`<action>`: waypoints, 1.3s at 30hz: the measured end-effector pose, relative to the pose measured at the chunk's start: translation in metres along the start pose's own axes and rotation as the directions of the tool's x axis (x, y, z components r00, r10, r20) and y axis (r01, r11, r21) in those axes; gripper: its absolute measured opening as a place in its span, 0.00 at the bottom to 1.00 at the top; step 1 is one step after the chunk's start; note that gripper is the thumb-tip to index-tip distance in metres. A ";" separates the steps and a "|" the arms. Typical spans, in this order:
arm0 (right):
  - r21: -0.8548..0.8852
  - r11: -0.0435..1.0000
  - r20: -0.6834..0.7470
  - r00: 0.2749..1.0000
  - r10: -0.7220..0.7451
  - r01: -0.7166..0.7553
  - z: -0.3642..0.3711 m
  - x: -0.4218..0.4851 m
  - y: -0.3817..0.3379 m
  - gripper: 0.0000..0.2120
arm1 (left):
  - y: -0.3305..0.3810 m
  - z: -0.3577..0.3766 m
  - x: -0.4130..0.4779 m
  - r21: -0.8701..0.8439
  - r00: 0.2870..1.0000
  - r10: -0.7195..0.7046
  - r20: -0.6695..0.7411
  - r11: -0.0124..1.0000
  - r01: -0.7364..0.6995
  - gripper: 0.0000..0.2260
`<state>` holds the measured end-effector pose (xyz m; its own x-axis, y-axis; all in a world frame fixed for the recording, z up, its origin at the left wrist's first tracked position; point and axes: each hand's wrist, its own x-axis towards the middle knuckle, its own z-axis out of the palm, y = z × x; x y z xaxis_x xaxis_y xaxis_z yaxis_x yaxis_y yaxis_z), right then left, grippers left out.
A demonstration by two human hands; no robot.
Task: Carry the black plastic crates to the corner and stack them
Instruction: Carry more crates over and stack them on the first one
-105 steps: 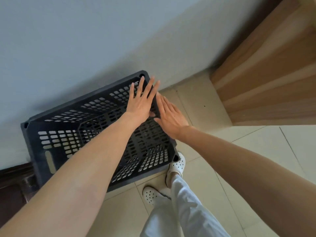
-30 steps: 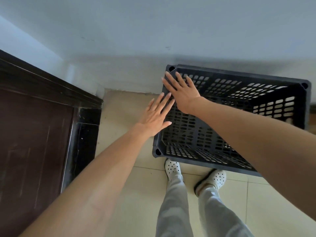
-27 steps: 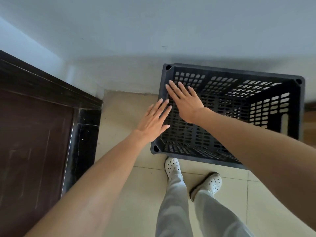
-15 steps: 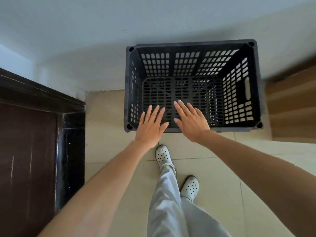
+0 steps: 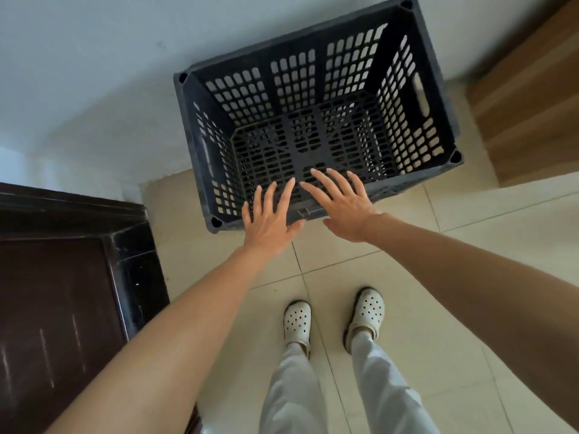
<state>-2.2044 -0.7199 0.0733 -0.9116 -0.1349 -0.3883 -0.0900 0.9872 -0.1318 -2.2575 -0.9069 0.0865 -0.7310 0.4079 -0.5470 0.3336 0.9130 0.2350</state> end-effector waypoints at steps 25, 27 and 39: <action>0.493 0.532 0.142 0.667 0.731 -0.688 -0.155 -0.315 0.056 0.19 | 0.254 -0.174 -0.107 0.343 0.697 0.712 0.083 0.636 -0.691 0.16; 0.515 0.472 0.142 0.614 0.776 -0.716 -0.159 -0.357 0.058 0.18 | 0.295 -0.172 -0.125 0.373 0.640 0.759 0.122 0.562 -0.738 0.15; 0.631 -0.038 0.238 0.147 0.960 -0.775 -0.094 -0.660 0.081 0.16 | 0.562 -0.045 -0.288 0.423 0.293 0.861 0.416 0.102 -0.900 0.16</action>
<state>-1.6477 -0.5428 0.4047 -0.1251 0.9076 -0.4008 0.9628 0.0135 -0.2700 -1.8861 -0.5112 0.4122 0.3204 0.9010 -0.2926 0.9441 -0.2785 0.1763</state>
